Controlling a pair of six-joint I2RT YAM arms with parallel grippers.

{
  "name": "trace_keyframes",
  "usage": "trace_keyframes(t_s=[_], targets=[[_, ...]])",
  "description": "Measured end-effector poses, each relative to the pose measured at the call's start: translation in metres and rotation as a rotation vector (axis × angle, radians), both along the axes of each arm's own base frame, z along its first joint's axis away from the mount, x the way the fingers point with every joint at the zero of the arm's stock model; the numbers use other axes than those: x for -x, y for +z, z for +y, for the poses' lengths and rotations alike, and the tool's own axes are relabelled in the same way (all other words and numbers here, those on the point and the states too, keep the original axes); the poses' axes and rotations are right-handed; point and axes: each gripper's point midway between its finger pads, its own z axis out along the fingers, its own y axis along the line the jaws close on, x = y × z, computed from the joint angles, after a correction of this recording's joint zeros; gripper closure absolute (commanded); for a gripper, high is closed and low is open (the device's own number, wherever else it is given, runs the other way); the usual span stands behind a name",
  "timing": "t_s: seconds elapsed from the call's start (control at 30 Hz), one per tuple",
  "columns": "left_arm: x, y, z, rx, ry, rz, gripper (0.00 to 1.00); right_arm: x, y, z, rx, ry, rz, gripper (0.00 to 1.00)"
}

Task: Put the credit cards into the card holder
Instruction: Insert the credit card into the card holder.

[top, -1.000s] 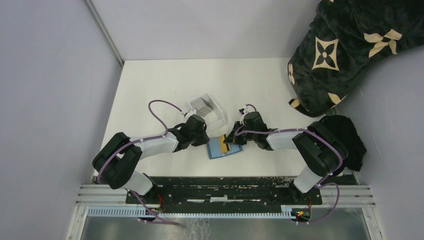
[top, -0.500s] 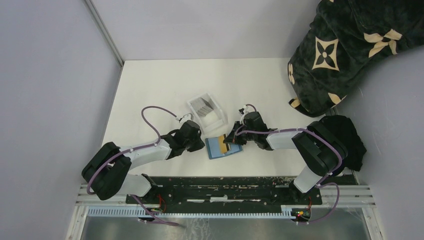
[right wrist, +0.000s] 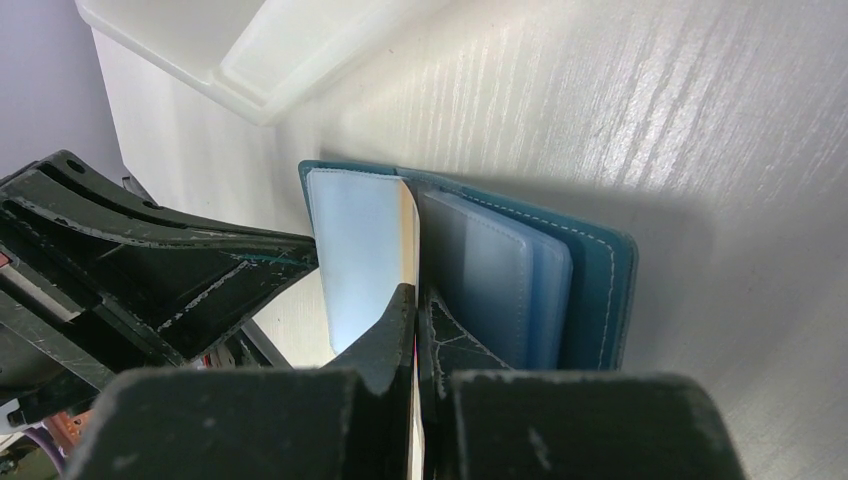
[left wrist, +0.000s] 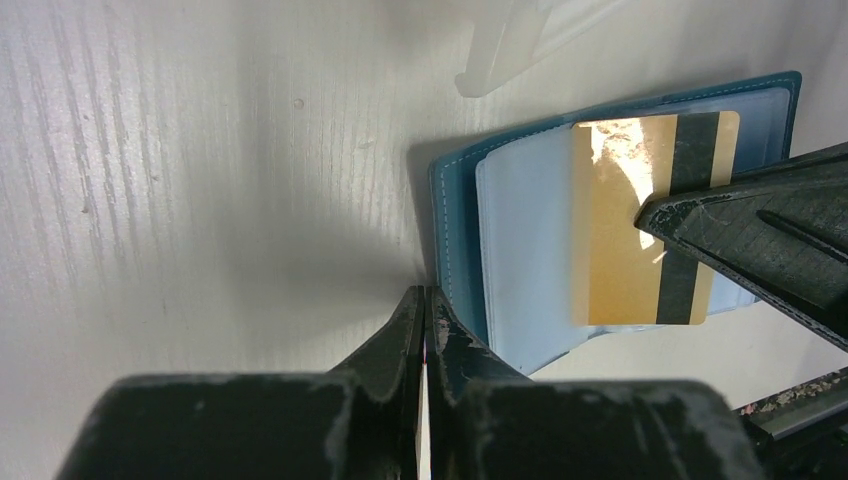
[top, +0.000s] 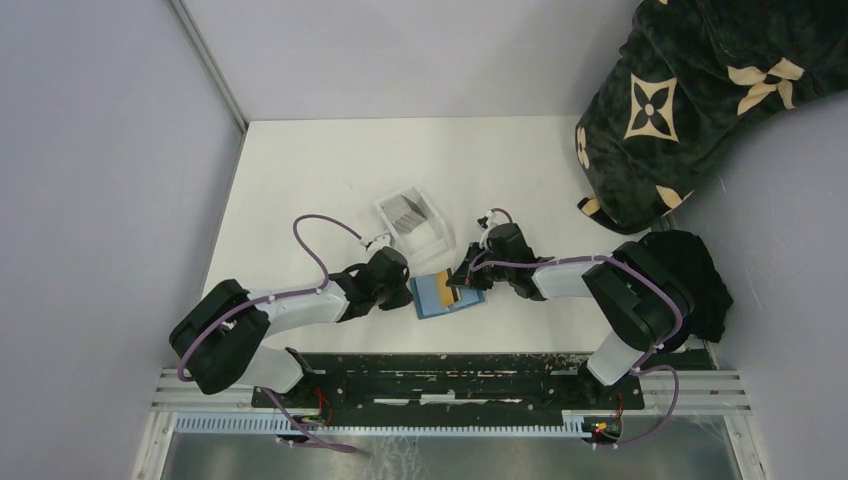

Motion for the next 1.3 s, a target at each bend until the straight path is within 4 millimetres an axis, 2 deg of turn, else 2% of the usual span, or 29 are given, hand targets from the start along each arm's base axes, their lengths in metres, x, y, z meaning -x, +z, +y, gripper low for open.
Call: trace_keyframes(t_s=[1.3], targets=[[-0.0007,-0.002,-0.0051,0.0,-0.01,0.0,0.95,0.0088,0.0,-0.0044,-0.011,0.009,0.001,0.99]])
